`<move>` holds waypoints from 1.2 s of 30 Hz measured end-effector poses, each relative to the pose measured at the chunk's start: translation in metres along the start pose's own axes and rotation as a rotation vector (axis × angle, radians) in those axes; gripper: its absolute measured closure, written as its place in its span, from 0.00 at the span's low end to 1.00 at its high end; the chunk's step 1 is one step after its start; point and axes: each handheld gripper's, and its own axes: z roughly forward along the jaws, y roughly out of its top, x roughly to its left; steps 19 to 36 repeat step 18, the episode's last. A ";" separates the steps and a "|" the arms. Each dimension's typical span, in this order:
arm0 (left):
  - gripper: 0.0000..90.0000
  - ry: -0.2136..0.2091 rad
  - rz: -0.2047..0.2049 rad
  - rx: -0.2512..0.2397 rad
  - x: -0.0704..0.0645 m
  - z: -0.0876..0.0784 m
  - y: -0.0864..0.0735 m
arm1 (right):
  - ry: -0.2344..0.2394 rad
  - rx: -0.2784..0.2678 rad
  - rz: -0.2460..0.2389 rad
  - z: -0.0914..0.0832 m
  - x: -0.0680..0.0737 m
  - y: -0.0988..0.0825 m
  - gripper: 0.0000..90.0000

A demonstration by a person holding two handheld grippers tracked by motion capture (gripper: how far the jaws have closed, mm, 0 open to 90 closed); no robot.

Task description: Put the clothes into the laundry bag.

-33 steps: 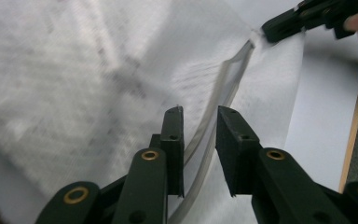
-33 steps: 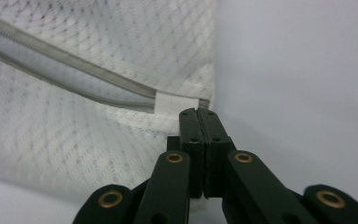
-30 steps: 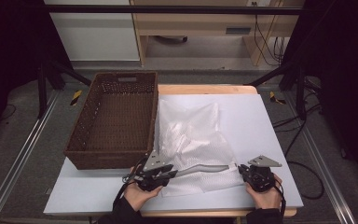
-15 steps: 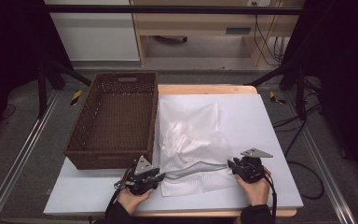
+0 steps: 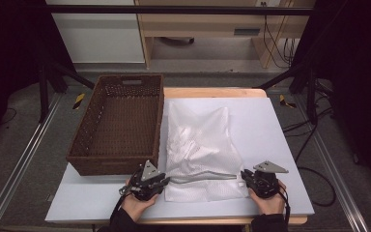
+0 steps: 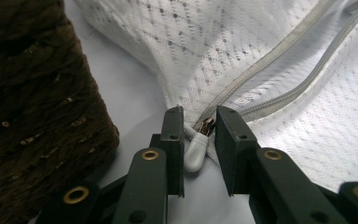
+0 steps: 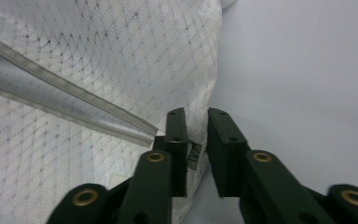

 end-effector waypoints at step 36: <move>0.63 -0.026 -0.038 -0.081 0.017 -0.042 -0.008 | 0.006 -0.213 0.043 -0.019 -0.017 0.004 0.30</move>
